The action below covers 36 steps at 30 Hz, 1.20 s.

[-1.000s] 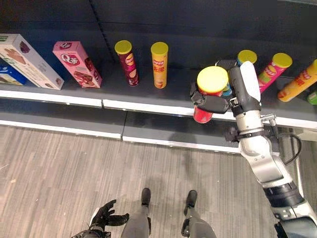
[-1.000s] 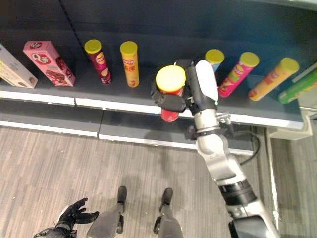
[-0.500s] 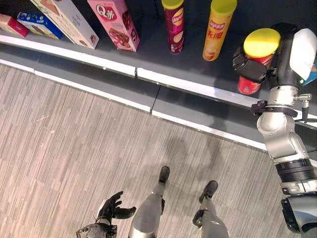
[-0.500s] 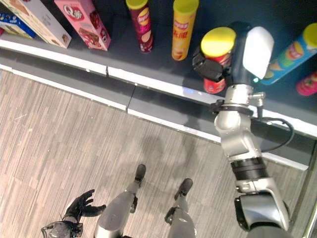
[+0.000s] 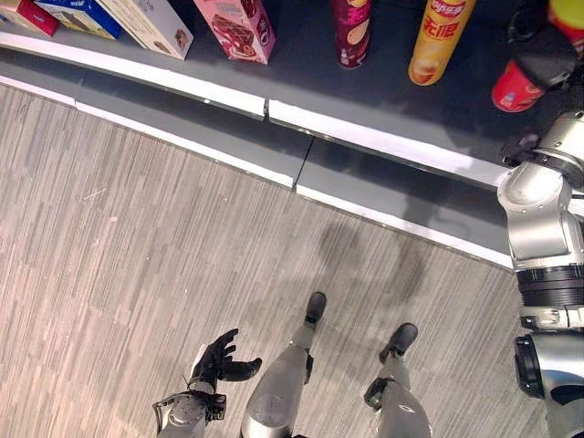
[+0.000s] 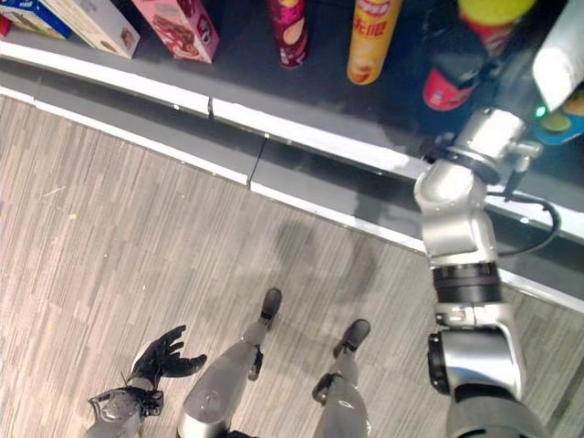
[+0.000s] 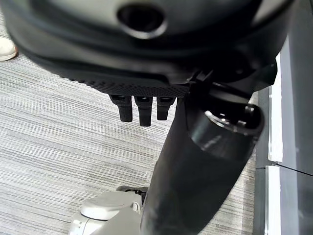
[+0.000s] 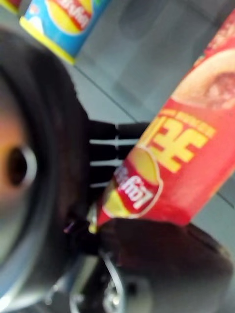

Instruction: Put the goods on the table back onto the shelves and tidy them up.

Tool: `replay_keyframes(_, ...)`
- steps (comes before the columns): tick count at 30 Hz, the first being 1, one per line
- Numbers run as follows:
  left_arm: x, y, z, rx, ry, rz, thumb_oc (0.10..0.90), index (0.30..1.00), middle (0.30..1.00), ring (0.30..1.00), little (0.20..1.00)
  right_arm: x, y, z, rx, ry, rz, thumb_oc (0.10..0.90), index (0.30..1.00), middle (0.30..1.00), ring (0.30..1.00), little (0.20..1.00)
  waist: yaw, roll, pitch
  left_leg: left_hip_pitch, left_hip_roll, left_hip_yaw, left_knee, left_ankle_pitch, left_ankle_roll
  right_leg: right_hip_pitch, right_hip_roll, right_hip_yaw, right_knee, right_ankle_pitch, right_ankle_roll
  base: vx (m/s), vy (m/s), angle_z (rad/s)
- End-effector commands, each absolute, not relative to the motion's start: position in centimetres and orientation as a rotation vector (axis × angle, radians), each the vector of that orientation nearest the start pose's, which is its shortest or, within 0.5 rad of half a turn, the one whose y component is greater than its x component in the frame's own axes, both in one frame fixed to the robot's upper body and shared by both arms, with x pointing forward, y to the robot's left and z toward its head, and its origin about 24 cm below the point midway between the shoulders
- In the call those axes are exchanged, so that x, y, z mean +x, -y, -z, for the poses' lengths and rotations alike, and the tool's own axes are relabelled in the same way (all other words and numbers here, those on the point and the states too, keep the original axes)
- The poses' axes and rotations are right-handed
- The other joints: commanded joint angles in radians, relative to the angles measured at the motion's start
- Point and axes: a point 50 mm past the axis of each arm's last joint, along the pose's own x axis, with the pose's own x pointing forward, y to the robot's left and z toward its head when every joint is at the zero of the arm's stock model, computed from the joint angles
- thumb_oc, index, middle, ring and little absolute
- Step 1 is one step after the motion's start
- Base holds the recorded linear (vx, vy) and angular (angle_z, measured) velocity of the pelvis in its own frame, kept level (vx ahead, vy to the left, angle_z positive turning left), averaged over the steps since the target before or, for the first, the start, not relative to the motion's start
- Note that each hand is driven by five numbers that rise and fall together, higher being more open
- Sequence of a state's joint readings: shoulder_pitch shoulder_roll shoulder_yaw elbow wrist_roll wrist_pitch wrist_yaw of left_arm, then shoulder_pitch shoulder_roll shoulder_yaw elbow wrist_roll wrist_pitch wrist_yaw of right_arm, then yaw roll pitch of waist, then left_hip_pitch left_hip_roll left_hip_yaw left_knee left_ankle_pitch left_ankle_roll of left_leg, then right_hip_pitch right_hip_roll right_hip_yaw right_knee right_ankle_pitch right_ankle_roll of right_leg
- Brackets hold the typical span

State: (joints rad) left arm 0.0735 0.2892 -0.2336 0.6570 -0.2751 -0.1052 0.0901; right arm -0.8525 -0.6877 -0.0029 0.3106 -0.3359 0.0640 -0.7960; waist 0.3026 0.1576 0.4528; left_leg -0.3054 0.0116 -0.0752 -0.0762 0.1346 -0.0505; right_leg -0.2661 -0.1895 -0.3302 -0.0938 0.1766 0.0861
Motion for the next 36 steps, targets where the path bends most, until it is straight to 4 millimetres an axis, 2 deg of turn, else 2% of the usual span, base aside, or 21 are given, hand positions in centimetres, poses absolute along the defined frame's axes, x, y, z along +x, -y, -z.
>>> replay_keyframes(1, 16.3, -22.3, 10.1, 0.173, -0.66, -0.083, 0.8, 0.9, 0.9, 0.9, 0.9, 28.8, 27.2, -36.8, -0.641, 1.147, 1.141, 0.4, 0.3, 0.3, 0.3, 0.3, 0.013, -0.021, -0.079, -0.093, -0.008, -0.021, 0.024, -0.031, -0.031, 0.139, -0.106, -0.027, 0.013, -0.122, 0.133, 0.03, 0.003, 0.07)
replay_keyframes(13, 17.0, -21.7, 9.5, 0.179, -0.618, -0.058, 0.8, 0.9, 0.9, 0.9, 0.9, 29.1, 29.0, -36.7, -0.583, 1.085, 1.207, 0.4, 0.3, 0.3, 0.3, 0.3, 0.025, 0.001, -0.066, -0.121, -0.027, -0.038, 0.024, -0.025, -0.029, 0.124, -0.119, -0.044, 0.013, -0.121, 0.143, 0.01, -0.001, 0.05)
replay_keyframes(19, 17.2, -21.6, 9.3, 0.182, -0.604, -0.053, 0.8, 0.9, 0.9, 0.9, 0.9, 29.0, 30.3, -36.8, -0.607, 1.049, 1.252, 0.4, 0.3, 0.3, 0.3, 0.3, 0.021, 0.0, -0.064, -0.128, -0.031, -0.042, 0.019, -0.029, -0.032, 0.12, -0.122, -0.049, 0.014, -0.127, 0.148, 0.01, 0.0, 0.04)
replay_keyframes(36, 17.6, -21.7, 8.8, 0.202, -0.577, -0.041, 0.8, 0.9, 0.9, 0.9, 0.9, 29.3, 31.9, -37.4, -0.628, 0.986, 1.28, 0.4, 0.3, 0.3, 0.3, 0.3, 0.023, 0.0, -0.074, -0.134, -0.034, -0.049, 0.014, -0.026, -0.035, 0.114, -0.128, -0.06, 0.015, -0.126, 0.154, 0.0, 0.0, 0.0)
